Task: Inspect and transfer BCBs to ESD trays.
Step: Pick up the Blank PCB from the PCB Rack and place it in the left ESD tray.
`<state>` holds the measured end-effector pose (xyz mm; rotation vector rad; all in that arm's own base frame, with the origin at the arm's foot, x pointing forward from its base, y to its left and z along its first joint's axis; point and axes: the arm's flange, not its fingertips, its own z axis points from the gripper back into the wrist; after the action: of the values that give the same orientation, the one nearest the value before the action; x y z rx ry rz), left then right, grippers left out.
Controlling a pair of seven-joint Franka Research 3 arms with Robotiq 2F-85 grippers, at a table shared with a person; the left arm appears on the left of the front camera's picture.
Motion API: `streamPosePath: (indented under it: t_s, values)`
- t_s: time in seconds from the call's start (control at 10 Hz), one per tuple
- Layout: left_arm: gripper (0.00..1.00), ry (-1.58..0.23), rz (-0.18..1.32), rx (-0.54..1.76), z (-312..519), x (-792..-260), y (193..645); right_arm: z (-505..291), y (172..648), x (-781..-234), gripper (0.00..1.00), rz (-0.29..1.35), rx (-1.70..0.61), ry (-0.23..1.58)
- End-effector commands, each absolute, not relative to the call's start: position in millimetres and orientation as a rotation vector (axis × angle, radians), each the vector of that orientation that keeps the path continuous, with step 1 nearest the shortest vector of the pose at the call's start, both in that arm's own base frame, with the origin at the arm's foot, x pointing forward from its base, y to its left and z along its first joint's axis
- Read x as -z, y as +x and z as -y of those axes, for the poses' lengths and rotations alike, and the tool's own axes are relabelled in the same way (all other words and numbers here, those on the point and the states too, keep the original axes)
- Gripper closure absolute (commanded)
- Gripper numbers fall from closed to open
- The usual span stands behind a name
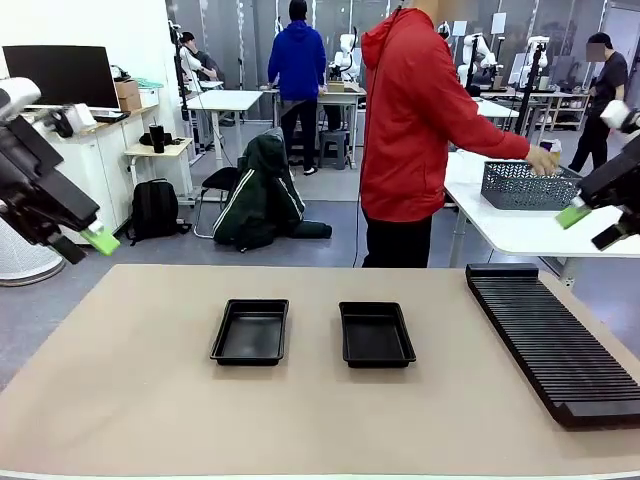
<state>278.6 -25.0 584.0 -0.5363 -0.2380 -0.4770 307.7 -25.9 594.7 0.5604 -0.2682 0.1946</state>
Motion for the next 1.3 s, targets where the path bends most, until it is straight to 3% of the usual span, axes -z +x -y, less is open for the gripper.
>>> streamPosePath:
  t_s: [0.0, 0.3, 1.2]
  values:
    - [0.00, -0.587, 0.270, 0.490, 13.8, -600.6, 272.0, 44.0, 295.7, -616.2, 0.00, 0.318, -0.196, 0.601]
    - [0.00, -0.622, 0.341, 0.521, 5.1, -610.5, 262.8, 62.5, 274.2, -645.6, 0.00, 0.458, -0.180, 0.625]
    - [0.00, -0.576, 0.373, 0.492, -3.1, -619.6, 252.6, 85.5, 260.2, -675.9, 0.00, 0.506, -0.035, 0.546]
